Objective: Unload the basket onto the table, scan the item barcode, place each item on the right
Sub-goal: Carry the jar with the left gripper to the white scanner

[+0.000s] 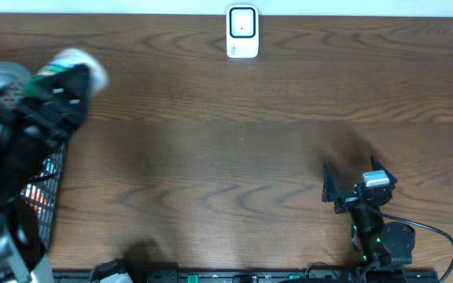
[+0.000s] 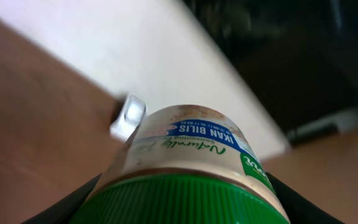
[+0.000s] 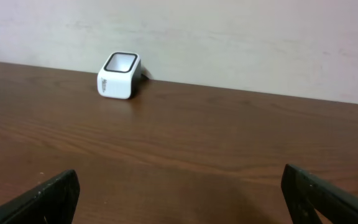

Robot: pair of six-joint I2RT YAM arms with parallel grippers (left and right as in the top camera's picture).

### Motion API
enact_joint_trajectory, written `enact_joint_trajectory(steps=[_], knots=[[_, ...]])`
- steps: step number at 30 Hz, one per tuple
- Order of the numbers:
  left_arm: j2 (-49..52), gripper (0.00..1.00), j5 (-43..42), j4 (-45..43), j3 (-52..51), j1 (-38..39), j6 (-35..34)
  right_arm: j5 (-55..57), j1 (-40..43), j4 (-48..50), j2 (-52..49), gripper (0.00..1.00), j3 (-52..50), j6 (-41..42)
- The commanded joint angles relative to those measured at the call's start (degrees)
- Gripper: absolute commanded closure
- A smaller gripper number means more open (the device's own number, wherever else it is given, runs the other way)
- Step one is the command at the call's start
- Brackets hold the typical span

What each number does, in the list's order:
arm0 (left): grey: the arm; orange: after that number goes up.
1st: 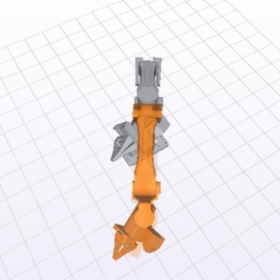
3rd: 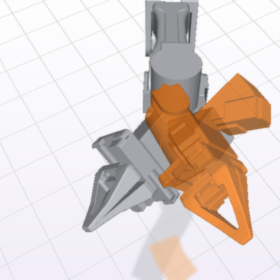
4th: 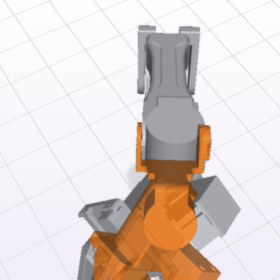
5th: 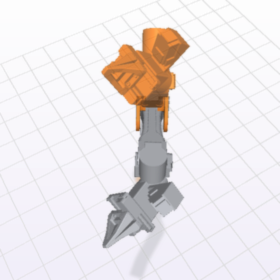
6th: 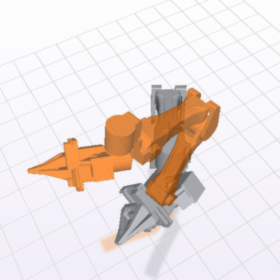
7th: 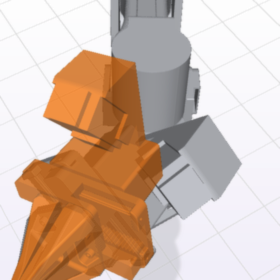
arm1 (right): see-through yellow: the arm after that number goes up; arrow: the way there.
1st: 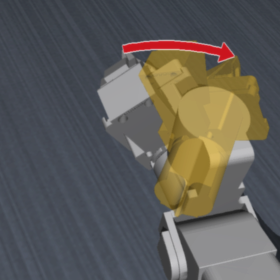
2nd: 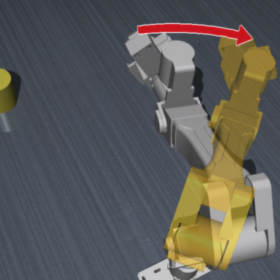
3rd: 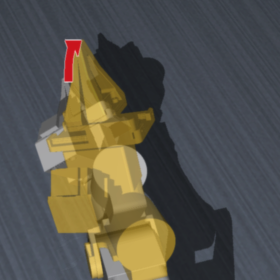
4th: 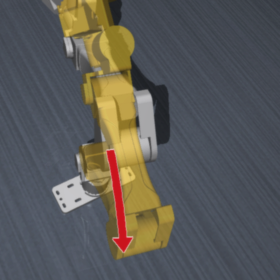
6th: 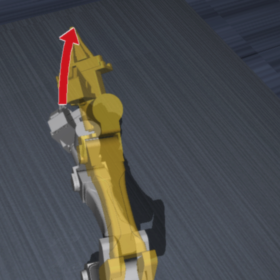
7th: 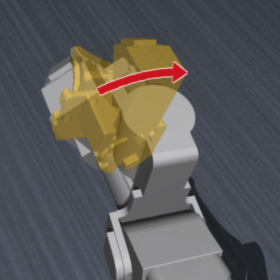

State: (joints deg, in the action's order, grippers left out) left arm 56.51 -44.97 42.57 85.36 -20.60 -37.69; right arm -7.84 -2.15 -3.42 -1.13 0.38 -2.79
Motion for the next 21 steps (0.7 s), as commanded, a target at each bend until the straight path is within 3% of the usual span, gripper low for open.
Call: enact_joint_trajectory(steps=[1,10,21], knots=[[3.5,0.33,9.5,2.4,-1.1,9.5,3.9,0.3,-0.5,-0.2,0.0,0.01,-0.1,-0.5],[18.8,0.33,30.0,12.2,-1.6,29.6,5.6,0.3,-0.5,-0.2,0.0,0.01,-0.1,-0.5],[37.2,0.33,40.6,12.3,-1.6,40.7,5.5,0.3,-0.5,-0.2,0.0,0.01,-0.1,-0.5]])
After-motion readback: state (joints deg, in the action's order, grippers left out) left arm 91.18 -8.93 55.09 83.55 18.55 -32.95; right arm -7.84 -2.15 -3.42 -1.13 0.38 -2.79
